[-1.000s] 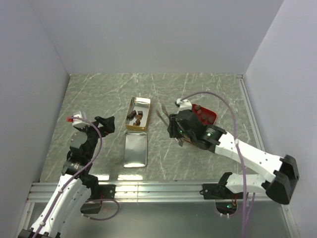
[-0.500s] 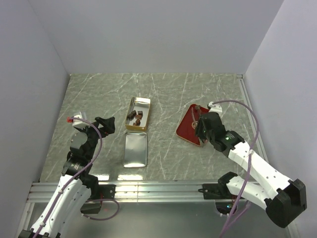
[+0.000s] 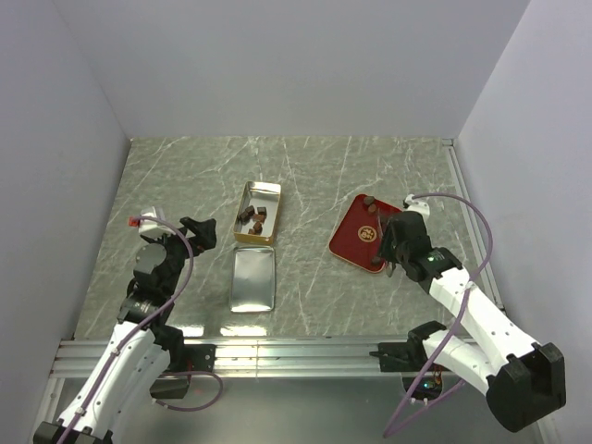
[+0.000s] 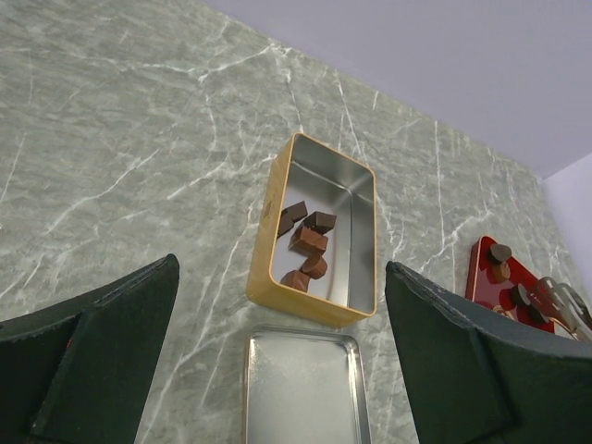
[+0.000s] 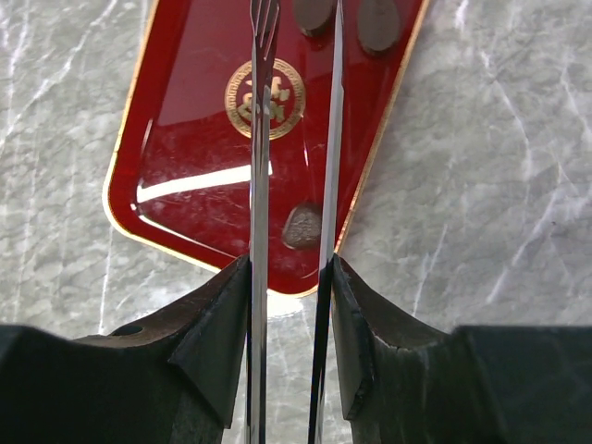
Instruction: Pack the chocolate
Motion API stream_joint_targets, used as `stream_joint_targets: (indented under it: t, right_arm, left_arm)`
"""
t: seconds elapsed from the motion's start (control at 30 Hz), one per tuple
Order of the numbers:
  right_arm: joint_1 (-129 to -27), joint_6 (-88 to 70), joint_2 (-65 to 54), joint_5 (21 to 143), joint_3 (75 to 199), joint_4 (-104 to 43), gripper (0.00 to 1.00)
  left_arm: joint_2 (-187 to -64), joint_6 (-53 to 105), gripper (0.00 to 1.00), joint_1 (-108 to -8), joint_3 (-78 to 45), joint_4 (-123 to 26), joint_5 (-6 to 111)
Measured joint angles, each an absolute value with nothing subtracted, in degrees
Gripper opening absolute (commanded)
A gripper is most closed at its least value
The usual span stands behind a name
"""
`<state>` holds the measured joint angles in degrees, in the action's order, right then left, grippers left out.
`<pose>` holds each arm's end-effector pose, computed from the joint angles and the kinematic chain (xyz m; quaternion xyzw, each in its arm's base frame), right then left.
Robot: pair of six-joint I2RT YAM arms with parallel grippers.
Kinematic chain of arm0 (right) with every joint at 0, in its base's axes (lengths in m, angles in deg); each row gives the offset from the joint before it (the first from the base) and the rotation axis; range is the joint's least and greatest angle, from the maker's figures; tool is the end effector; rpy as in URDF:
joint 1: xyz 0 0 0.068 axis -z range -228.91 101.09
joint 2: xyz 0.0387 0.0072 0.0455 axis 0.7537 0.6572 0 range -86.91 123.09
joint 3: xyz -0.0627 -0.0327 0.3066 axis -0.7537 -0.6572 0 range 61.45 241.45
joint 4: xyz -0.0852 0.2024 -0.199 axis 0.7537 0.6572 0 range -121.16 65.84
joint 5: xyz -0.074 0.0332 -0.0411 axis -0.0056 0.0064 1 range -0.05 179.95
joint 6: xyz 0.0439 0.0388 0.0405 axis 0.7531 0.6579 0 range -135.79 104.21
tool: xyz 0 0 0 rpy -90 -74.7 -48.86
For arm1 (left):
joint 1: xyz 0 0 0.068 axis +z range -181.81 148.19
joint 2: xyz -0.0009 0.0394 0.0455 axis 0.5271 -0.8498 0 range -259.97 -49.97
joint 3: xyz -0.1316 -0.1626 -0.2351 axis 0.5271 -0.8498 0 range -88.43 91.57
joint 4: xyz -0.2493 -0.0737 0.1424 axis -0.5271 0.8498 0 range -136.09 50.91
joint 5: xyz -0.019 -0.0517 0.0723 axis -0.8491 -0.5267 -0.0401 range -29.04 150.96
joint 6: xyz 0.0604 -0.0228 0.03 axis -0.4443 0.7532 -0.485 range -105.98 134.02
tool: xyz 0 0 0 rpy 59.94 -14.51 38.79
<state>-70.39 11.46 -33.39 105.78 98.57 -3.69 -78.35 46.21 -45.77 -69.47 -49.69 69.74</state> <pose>0.2095 0.0653 0.2480 0.0998 0.9074 0.0447 0.4058 0.1662 -0.0321 0.2591 -0.1678 0.7225 -0.2097 0.6371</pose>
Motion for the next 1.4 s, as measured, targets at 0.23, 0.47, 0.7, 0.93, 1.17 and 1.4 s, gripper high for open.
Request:
stream_joint_targets:
  t: [0.23, 0.47, 0.7, 0.93, 1.17, 1.4]
  right_arm:
    - [-67.3, 9.6, -33.3, 103.0, 98.4, -4.8, 0.45]
    - [-65.8, 8.1, -30.3, 99.9, 98.4, -7.2, 0.45]
    - [-65.6, 7.5, -27.8, 98.8, 98.4, -8.3, 0.45]
    - [-65.6, 7.4, -27.9, 98.9, 98.4, -8.4, 0.45]
    - [-65.6, 7.3, -30.8, 100.0, 98.4, -8.4, 0.45]
    - [-65.5, 7.3, -30.5, 100.8, 98.4, -8.4, 0.44]
  left_arm:
    - [-79.4, 46.3, 0.99, -45.8, -69.5, -49.9, 69.8]
    - [-78.8, 46.5, 0.99, -45.8, -70.5, -50.3, 71.0]
    - [-75.9, 47.7, 1.00, -45.8, -71.8, -50.2, 73.1]
    - [-76.9, 49.1, 0.99, -45.8, -73.4, -51.0, 74.4]
    - [-78.0, 49.9, 0.99, -45.8, -74.1, -51.1, 74.4]
    - [-77.0, 51.4, 0.99, -45.8, -76.3, -53.1, 74.6]
